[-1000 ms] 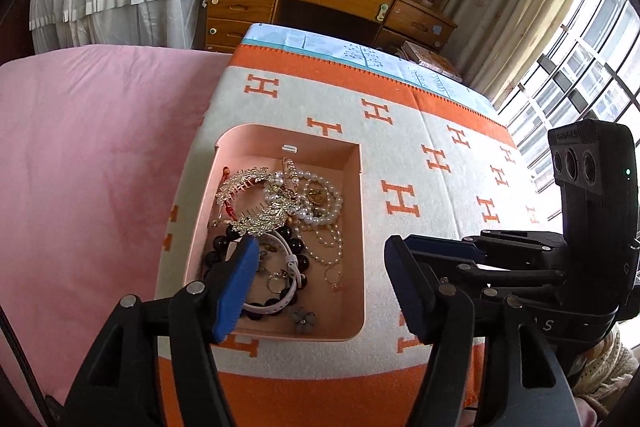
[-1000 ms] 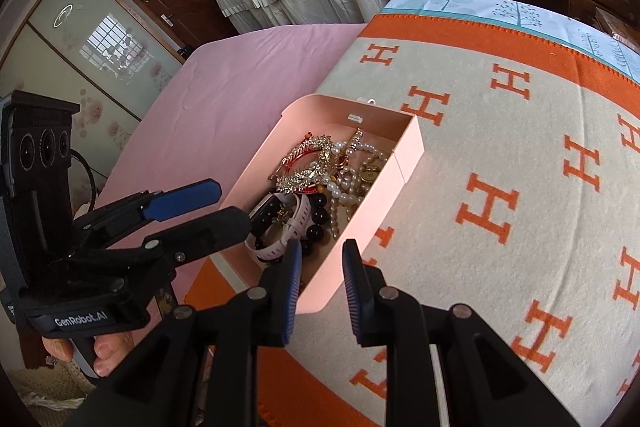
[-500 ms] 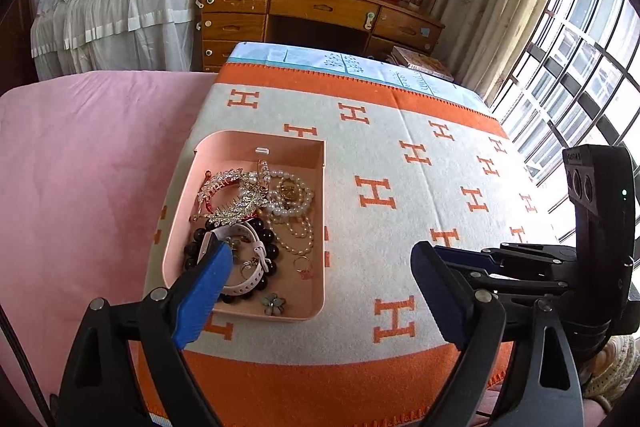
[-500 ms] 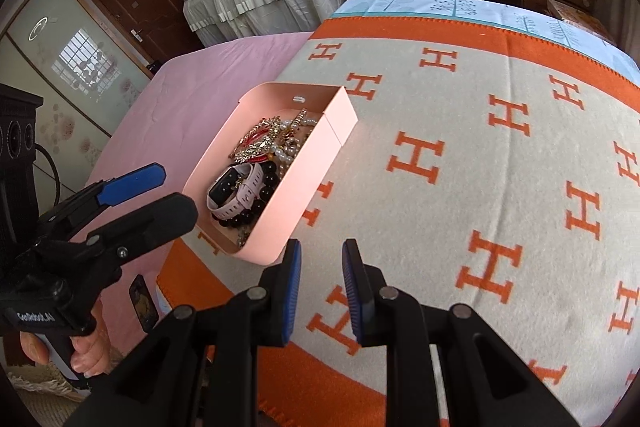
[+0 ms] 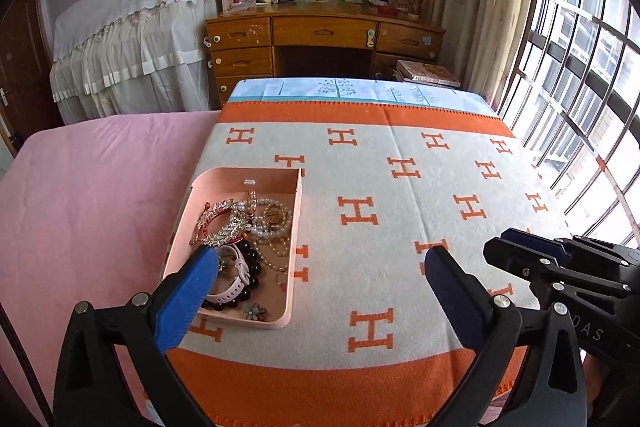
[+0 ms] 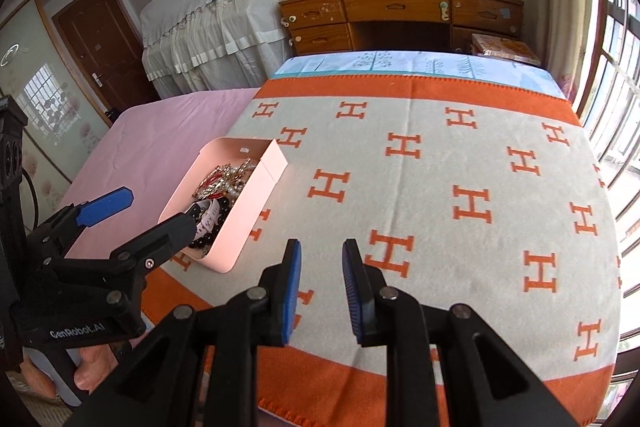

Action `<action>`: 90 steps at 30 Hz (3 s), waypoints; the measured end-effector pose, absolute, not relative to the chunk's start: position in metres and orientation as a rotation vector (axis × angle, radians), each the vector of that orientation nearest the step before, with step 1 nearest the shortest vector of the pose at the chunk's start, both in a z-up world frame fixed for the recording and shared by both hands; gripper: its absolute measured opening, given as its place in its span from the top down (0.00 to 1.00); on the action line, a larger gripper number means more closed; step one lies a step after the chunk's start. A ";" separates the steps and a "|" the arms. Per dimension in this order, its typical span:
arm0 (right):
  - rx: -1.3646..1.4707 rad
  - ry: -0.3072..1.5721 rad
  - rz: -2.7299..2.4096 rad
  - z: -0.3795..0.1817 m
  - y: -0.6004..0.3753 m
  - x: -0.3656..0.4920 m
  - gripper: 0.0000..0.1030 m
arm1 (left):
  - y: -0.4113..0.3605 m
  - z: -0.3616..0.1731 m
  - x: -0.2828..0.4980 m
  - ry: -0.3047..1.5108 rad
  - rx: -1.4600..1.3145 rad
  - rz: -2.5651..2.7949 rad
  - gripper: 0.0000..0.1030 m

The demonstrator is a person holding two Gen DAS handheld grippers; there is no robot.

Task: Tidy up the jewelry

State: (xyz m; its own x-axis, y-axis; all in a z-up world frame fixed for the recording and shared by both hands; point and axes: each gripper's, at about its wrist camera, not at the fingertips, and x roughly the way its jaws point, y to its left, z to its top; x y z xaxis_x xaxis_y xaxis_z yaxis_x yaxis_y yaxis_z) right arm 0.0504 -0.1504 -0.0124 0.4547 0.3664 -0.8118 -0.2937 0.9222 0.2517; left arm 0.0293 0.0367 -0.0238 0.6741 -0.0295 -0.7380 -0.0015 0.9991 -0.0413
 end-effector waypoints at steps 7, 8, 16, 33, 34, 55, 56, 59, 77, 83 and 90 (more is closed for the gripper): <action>0.088 0.910 0.297 0.019 -0.171 0.037 0.54 | 0.015 -0.006 0.030 0.794 -0.007 -0.018 0.01; 0.088 0.892 0.286 0.023 -0.173 0.034 0.52 | 0.014 -0.005 0.030 0.796 -0.003 -0.014 0.01; 0.080 0.868 0.199 0.025 -0.173 0.037 0.41 | 0.010 0.002 0.031 0.791 0.062 0.069 0.01; 0.052 0.866 0.161 0.018 -0.156 0.035 0.41 | 0.027 -0.003 0.029 0.791 0.020 0.095 0.01; 0.053 0.863 0.159 0.019 -0.156 0.034 0.41 | 0.027 -0.002 0.029 0.788 0.019 0.093 0.01; 0.051 0.837 0.138 0.028 -0.157 0.033 0.41 | 0.027 0.009 0.026 0.753 -0.003 0.072 0.01; 0.050 0.835 0.139 0.029 -0.157 0.033 0.41 | 0.027 0.009 0.025 0.754 -0.006 0.073 0.01; 0.045 0.827 0.142 0.030 -0.155 0.032 0.41 | 0.028 0.009 0.025 0.754 -0.008 0.080 0.01; 0.041 0.824 0.155 0.031 -0.148 0.027 0.41 | 0.033 0.007 0.022 0.762 -0.011 0.099 0.01; 0.037 0.819 0.160 0.032 -0.144 0.025 0.41 | 0.033 0.007 0.022 0.762 -0.009 0.100 0.01; 0.034 0.810 0.165 0.033 -0.140 0.021 0.41 | 0.033 0.007 0.022 0.763 -0.010 0.098 0.01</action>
State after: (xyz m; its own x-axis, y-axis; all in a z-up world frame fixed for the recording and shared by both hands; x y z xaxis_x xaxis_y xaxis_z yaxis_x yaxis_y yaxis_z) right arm 0.0206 -0.1405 0.0334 0.6775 0.1599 -0.7179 -0.1340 0.9866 0.0932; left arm 0.0223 0.0332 0.0074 0.7187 0.0852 -0.6901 -0.0926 0.9954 0.0264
